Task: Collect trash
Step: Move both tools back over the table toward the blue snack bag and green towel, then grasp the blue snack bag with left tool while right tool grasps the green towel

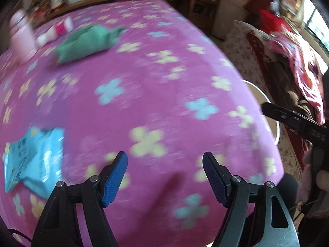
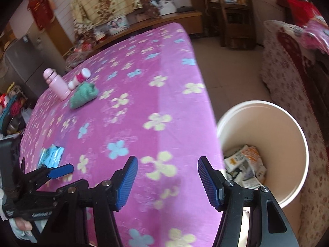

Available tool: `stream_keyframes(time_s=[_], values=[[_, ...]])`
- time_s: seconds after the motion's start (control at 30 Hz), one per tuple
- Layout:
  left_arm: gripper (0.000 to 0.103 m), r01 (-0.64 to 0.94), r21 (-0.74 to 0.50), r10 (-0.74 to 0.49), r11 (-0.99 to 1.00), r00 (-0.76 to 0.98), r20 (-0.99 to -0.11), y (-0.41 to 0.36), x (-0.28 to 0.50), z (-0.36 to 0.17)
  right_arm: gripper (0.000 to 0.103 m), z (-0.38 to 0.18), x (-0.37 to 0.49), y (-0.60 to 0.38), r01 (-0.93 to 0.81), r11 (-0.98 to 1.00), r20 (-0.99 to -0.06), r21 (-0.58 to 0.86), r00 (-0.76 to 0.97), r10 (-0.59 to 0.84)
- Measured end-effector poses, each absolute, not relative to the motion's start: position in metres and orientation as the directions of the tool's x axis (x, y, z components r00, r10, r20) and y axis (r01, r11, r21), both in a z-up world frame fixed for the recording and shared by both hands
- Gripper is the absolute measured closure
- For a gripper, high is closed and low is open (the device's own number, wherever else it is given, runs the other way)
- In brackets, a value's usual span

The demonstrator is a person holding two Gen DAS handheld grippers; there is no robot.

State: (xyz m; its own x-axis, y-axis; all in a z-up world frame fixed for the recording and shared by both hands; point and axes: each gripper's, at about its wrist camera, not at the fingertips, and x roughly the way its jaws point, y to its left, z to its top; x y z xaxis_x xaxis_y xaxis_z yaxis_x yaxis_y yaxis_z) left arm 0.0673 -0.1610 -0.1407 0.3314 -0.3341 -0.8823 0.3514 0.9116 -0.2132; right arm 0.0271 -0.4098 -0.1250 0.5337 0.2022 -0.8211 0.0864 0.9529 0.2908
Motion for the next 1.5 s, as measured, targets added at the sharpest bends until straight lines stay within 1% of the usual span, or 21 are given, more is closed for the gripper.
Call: stream_keyframes(time_s=[0.03,0.1,0.17,0.4,0.6,0.7,0.83,0.97,1.17,1.3,1.37,1.43,1.5], values=[[0.027,0.346,-0.236,-0.356,0.908,0.340,-0.870,-0.153,0.068,-0.139,0.038,-0.124,0.030,-0.403,0.075,0.955,-0.822,0.287,0.531,0.206],[0.027,0.303,-0.235,-0.336,0.924,0.345,-0.876,-0.131,0.070,-0.139,0.038,-0.123,0.033,-0.393,0.056,0.957,-0.824,0.283,0.526,0.213],[0.027,0.282,-0.255,-0.346,0.925,0.345,-0.873,-0.111,0.072,-0.140,0.038,-0.123,0.037,-0.382,0.035,0.960,-0.825,0.279,0.520,0.221],[0.027,0.165,-0.281,-0.322,0.946,0.353,-0.878,-0.021,0.060,-0.139,0.037,-0.125,0.051,-0.344,-0.031,0.963,-0.835,0.269,0.491,0.249],[0.027,0.004,-0.243,-0.226,0.970,0.386,-0.894,0.065,0.052,-0.137,0.037,-0.130,0.064,-0.307,-0.101,0.956,-0.837,0.275,0.464,0.289],[0.027,-0.047,-0.267,-0.227,0.962,0.402,-0.887,0.091,0.050,-0.130,0.037,-0.130,0.072,-0.288,-0.145,0.947,-0.831,0.287,0.455,0.321],[0.025,-0.040,-0.263,-0.217,0.964,0.450,-0.866,0.093,0.047,-0.113,0.037,-0.128,0.084,-0.264,-0.203,0.930,-0.811,0.307,0.454,0.368],[0.023,-0.022,-0.276,-0.235,0.961,0.464,-0.854,0.077,0.056,-0.109,0.031,-0.121,0.111,-0.242,-0.282,0.907,-0.781,0.313,0.467,0.414],[0.023,-0.047,-0.248,-0.195,0.968,0.488,-0.851,0.056,0.075,-0.113,0.031,-0.110,0.161,-0.206,-0.410,0.896,-0.785,0.170,0.494,0.375],[0.023,-0.100,-0.190,-0.122,0.977,0.474,-0.872,0.050,0.091,-0.127,0.031,-0.112,0.195,-0.201,-0.422,0.897,-0.792,0.135,0.497,0.353],[0.023,-0.110,-0.186,-0.116,0.976,0.458,-0.881,0.050,0.097,-0.135,0.030,-0.110,0.209,-0.198,-0.450,0.885,-0.788,0.119,0.500,0.360],[0.023,-0.116,-0.193,-0.123,0.974,0.446,-0.887,0.051,0.102,-0.140,0.024,-0.108,0.219,-0.189,-0.504,0.861,-0.787,0.071,0.501,0.359],[0.023,-0.116,-0.186,-0.116,0.976,0.447,-0.887,0.050,0.106,-0.143,0.022,-0.111,0.231,-0.177,-0.560,0.828,-0.800,0.019,0.488,0.348]])
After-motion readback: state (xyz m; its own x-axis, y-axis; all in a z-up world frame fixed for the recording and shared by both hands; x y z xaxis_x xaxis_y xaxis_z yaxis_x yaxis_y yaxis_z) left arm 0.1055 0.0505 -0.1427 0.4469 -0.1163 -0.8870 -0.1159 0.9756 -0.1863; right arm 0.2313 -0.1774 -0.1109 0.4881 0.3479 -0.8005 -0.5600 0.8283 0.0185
